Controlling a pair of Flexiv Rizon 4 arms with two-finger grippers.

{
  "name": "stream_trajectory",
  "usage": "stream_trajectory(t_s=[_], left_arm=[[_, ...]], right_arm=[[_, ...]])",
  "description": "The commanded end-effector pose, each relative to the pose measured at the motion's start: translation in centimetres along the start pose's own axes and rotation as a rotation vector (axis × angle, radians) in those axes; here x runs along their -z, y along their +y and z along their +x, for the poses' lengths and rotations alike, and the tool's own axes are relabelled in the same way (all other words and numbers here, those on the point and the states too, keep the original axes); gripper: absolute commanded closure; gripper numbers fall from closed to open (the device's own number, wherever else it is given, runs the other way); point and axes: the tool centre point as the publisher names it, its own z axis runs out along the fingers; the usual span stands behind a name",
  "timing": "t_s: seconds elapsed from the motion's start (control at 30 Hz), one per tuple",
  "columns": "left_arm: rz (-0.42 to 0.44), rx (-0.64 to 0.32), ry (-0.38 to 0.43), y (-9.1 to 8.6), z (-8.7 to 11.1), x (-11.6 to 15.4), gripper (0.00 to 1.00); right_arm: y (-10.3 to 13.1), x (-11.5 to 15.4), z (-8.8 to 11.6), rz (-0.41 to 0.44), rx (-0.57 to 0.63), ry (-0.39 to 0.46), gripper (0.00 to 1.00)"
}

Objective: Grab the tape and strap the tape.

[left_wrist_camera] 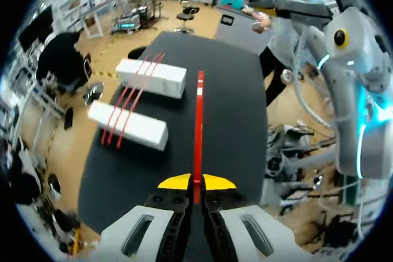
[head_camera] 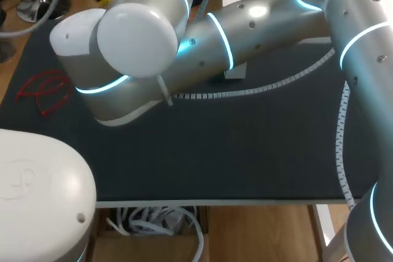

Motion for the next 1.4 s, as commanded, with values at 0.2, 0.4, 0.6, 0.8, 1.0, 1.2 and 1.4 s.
stream_trajectory(t_s=[0.2,0.4,0.6,0.8,1.0,1.2,1.4], left_arm=[[-0.091,0.257,0.085,11.6,0.2,-1.1,1.0],[-0.11,0.351,0.119,17.2,-1.3,-1.9,1.0],[-0.109,0.466,0.147,22.2,-3.0,-3.1,1.0],[-0.092,0.515,0.179,24.4,-3.6,-3.9,0.7],[-0.057,0.501,0.172,23.8,-3.5,-4.5,0.04],[-0.017,0.499,0.166,22.5,-2.4,-5.2,0.0],[0.115,0.439,0.109,17.4,0.1,-4.5,0.0]], right_arm=[[-0.2,0.0,-0.1,-0.002,0.004,0.001,0.0],[-0.2,0.0,-0.1,-0.002,0.004,0.001,0.0],[-0.2,0.0,-0.1,-0.002,0.004,0.001,0.0],[-0.2,0.0,-0.1,-0.002,0.004,0.001,0.0],[-0.2,0.0,-0.1,-0.002,0.004,0.001,0.0],[-0.2,0.0,-0.1,-0.002,0.004,0.001,0.0],[-0.2,0.0,-0.1,-0.002,0.004,0.001,0.0]])
